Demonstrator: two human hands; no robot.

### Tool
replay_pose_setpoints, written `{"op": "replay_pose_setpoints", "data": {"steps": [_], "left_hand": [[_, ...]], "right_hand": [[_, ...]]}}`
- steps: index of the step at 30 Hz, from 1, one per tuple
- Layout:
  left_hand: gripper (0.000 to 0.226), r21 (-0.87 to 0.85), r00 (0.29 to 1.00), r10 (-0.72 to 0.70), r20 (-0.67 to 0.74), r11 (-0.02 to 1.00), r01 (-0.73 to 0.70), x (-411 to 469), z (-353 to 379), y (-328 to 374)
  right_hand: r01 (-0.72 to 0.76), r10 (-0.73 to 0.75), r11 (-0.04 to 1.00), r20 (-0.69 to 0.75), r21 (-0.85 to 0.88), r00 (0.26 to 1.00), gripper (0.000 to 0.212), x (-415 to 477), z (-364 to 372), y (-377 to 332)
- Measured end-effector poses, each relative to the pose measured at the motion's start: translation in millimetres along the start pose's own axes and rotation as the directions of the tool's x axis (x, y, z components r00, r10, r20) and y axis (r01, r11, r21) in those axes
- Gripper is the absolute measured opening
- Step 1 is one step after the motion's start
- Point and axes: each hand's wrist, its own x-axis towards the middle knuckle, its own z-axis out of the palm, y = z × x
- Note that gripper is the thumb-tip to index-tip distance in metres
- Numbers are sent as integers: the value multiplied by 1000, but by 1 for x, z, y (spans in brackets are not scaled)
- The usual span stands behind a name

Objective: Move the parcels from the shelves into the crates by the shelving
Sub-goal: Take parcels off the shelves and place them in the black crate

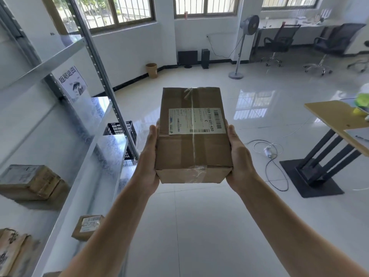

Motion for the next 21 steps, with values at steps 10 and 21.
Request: {"op": "replay_pose_setpoints", "data": {"steps": [10,21], "left_hand": [[61,5,997,-57,-57,998,57,77,-24,7],[57,2,977,-73,-200,997,74,218,2,9]], "right_hand": [[-40,40,999,5,6,999,47,83,24,0],[-88,86,996,98,7,991,45,239,17,-37]]}}
